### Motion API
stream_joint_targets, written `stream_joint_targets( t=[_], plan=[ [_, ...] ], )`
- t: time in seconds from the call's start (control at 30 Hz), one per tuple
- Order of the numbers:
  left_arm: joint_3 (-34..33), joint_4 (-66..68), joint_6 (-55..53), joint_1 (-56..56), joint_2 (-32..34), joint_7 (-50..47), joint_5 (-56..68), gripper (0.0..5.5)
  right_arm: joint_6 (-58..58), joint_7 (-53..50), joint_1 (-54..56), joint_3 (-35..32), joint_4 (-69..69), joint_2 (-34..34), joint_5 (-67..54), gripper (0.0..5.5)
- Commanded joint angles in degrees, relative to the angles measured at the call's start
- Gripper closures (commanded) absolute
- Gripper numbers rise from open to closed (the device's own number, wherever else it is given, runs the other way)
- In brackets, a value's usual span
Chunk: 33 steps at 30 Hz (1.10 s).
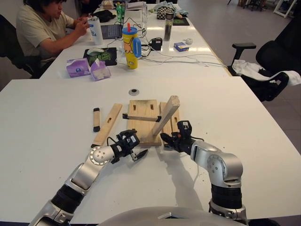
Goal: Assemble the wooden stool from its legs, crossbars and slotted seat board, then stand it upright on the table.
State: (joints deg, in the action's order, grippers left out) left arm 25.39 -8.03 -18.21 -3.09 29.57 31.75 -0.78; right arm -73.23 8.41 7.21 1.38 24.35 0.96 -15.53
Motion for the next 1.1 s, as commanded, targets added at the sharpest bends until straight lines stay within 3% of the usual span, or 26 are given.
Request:
stream_joint_targets(
  t=[0.03,0.43,0.8,1.03,1.1],
  plan=[
    [5.29,4.79,-8.57,6.13,0.65,2.33,-2.71,0.5,-6.57,-5.87,0.92,2.87,-0.4,0.5,4.44,2.34],
    [4.6,5.58,-8.3,6.37,-0.03,1.3,-2.94,0.5,-9.16,-5.12,3.18,2.71,-0.63,3.39,4.84,2.34],
    [6.07,7.98,-7.82,3.1,-1.43,1.28,-5.32,0.5,4.01,-5.27,5.15,5.63,-14.56,2.3,7.64,2.34],
    [6.79,9.81,-6.77,2.31,-4.14,-2.92,-8.21,0.5,12.36,-4.91,3.16,4.58,-14.52,2.69,8.0,3.39],
    [6.36,10.08,-6.88,2.23,-5.26,-4.11,-8.25,0.5,16.15,-5.05,3.35,3.82,-14.34,2.53,8.27,3.44]
  ],
)
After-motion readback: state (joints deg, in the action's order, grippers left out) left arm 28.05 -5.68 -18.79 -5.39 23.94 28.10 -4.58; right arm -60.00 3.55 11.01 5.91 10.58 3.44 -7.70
